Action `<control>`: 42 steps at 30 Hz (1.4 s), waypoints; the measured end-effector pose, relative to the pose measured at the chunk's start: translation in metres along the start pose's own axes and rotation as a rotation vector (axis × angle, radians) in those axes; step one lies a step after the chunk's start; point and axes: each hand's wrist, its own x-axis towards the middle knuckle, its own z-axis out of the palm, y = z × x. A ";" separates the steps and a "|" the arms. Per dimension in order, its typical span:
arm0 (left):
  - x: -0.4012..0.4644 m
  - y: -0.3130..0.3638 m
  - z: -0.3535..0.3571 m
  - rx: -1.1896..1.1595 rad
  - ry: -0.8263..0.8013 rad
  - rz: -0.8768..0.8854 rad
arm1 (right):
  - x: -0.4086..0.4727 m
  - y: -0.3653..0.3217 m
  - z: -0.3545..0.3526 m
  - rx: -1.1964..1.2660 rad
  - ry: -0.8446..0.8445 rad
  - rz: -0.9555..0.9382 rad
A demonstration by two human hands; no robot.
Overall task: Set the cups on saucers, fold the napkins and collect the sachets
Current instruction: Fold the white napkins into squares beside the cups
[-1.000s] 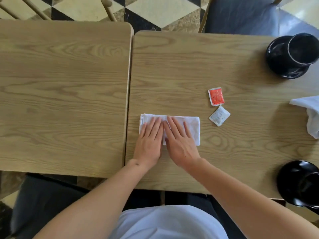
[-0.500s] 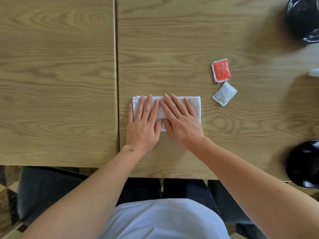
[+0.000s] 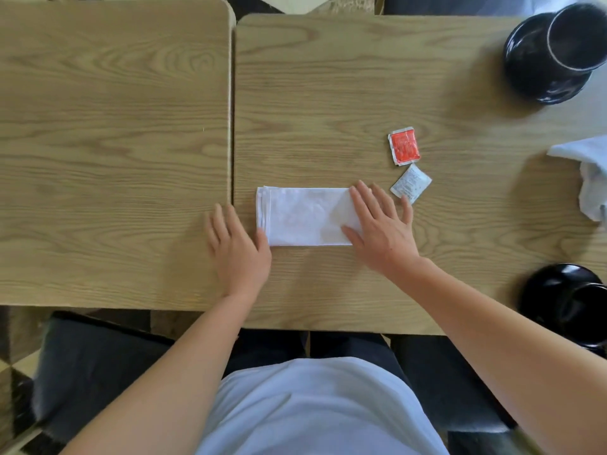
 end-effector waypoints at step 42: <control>-0.073 0.006 0.004 -0.802 -0.841 -0.497 | -0.100 -0.057 0.003 1.232 -0.419 0.985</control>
